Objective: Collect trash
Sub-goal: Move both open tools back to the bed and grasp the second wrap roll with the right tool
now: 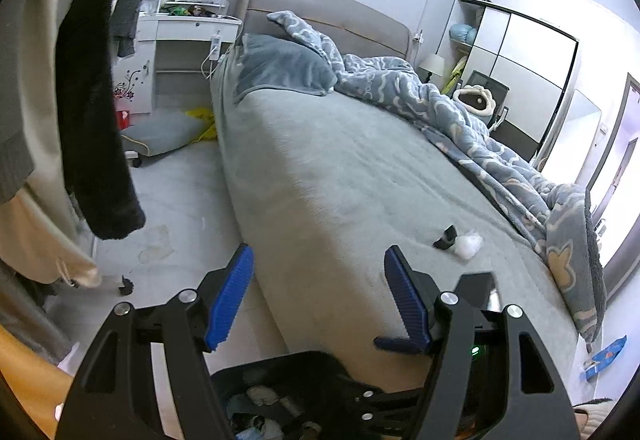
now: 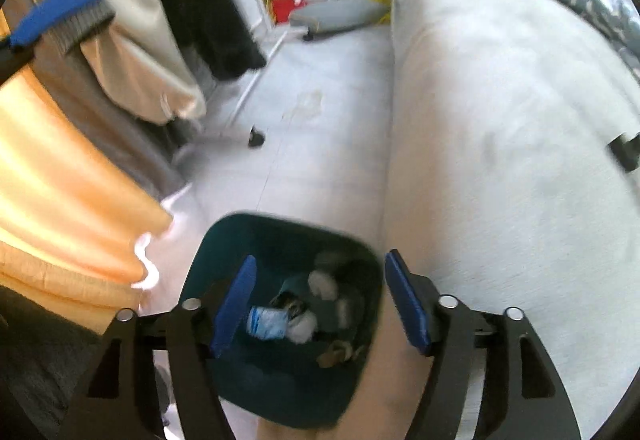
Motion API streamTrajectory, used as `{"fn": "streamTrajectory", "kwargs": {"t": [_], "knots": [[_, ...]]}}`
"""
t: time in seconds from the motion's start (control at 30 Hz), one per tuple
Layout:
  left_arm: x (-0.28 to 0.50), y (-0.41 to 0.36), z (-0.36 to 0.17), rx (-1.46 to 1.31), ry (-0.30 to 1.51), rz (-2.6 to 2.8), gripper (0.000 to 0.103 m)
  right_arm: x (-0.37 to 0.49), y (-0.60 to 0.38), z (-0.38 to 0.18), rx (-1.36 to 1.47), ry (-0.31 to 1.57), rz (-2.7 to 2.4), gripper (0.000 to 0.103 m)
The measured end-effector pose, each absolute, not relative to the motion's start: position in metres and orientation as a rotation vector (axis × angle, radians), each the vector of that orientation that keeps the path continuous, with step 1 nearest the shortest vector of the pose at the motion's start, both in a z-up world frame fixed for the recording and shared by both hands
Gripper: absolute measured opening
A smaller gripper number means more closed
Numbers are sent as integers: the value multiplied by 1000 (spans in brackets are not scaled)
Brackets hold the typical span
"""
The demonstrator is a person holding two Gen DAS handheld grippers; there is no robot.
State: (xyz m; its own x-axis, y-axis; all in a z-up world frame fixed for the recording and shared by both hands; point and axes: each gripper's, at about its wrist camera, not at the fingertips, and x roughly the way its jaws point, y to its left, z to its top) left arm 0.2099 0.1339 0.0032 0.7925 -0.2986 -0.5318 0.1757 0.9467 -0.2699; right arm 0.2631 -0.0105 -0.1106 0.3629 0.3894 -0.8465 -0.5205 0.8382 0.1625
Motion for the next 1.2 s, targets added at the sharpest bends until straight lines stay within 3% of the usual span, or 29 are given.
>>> {"fn": "streamTrajectory", "kwargs": {"t": [0.07,0.23,0.3,0.57,0.8,1.2], "knots": [[215,127,3,-210,608,-261,71,268,-23,-100,-124,1009,567,80],[231,106,4,-200,611,-272,73,284,-60,-81,-67,937,508,84],[235,99,3,-197,612,-277,75,291,-74,-74,-48,910,482,91],[258,72,-2,-163,621,-288,88,316,-128,-49,-14,821,402,100],[277,48,-7,-116,623,-287,95,336,-169,-36,-22,757,336,100],[307,4,-23,6,631,-312,97,363,-203,-70,-69,839,289,100]]}}
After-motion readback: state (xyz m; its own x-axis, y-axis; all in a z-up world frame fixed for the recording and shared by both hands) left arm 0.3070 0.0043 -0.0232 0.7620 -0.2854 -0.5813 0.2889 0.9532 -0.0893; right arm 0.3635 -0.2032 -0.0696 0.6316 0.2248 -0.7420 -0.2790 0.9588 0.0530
